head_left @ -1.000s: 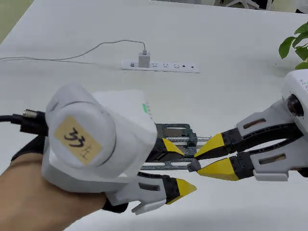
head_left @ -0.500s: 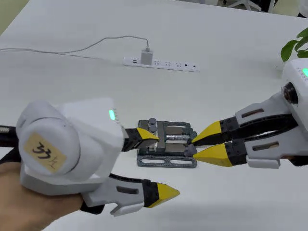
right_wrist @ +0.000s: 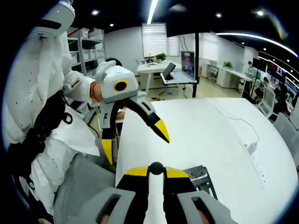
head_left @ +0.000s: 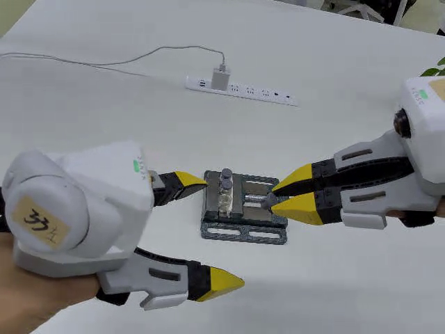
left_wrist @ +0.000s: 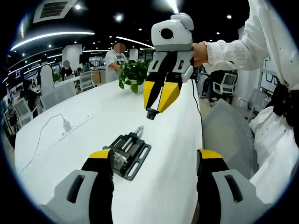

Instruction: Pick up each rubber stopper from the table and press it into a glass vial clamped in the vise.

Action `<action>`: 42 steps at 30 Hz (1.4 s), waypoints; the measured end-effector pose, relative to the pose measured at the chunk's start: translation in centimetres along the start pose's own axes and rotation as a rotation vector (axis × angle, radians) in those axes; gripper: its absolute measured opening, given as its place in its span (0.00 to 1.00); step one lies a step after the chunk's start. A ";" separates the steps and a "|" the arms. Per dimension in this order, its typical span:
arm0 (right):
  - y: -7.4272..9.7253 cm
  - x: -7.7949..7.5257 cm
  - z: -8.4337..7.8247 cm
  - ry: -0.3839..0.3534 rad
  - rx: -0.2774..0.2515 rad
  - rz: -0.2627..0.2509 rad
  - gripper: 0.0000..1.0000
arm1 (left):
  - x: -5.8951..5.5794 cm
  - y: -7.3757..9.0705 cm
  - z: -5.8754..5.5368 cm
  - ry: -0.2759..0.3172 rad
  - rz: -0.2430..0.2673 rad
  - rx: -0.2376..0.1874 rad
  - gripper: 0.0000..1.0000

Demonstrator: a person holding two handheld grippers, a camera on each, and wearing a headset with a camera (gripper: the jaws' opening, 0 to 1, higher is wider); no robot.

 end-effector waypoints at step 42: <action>-10.3 -8.4 -6.0 -0.036 0.438 -0.037 0.05 | 4.0 -0.4 -5.1 0.089 0.013 -0.066 0.98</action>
Point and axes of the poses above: the centre of the closed fingertips' face, and the gripper's own axes: y roughly backward along the fingers, x roughly to its left, z roughly out of its top, the point moved 3 cm from there along y, roughly backward along the fingers, and after that the axes turned 2 degrees about z, right-handed, at the moved point
